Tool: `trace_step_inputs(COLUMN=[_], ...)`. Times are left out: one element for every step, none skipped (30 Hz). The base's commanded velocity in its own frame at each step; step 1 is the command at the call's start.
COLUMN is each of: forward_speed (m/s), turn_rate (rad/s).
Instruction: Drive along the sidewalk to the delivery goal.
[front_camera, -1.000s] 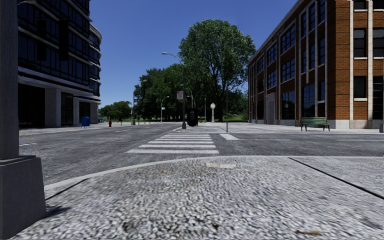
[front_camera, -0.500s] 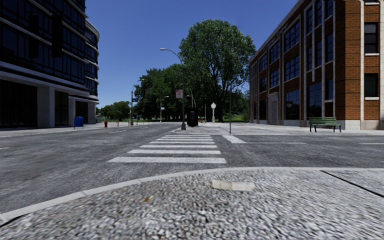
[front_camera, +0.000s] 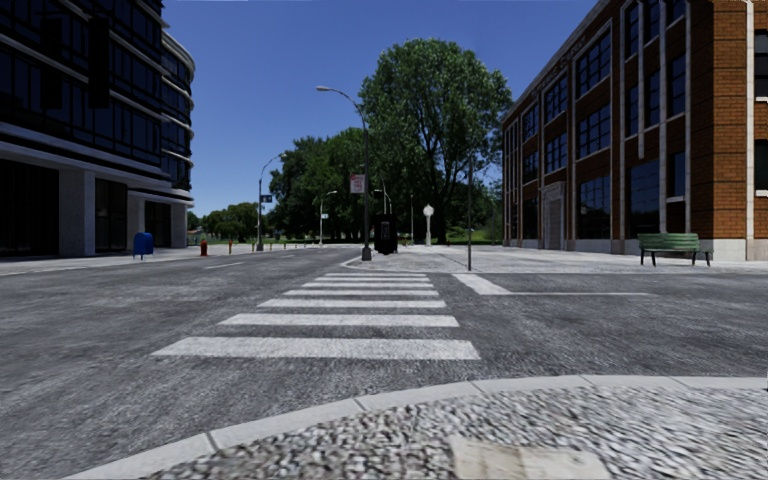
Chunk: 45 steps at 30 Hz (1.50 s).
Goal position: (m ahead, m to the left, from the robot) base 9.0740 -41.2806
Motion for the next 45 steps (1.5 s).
trace_step_inputs(forward_speed=[2.0,2.0,2.0,2.0,2.0,2.0,2.0,2.0,2.0,2.0,2.0,2.0,2.0,1.89,1.76,1.66,1.66,1.56,1.46,1.37,1.32,1.32,1.28,1.27,1.26,1.26,1.25,1.25,1.25,1.25,1.25,1.25,1.25,1.25,1.25,1.25,1.25,1.25,1.26,1.26,1.26,1.26,1.26,1.27,1.27], turn_rate=[0.0,0.0,0.0,0.0,0.0,0.0,0.0,0.0,0.0,0.0,0.0,0.0,-0.01,-0.15,-0.22,-0.25,-0.25,-0.25,-0.25,-0.25,-0.25,-0.25,-0.25,-0.25,-0.25,-0.25,-0.25,-0.25,-0.25,-0.25,-0.25,-0.25,-0.25,-0.25,-0.16,-0.16,-0.01,0.0,0.0,0.0,0.0,0.0,0.0,0.0,0.0])
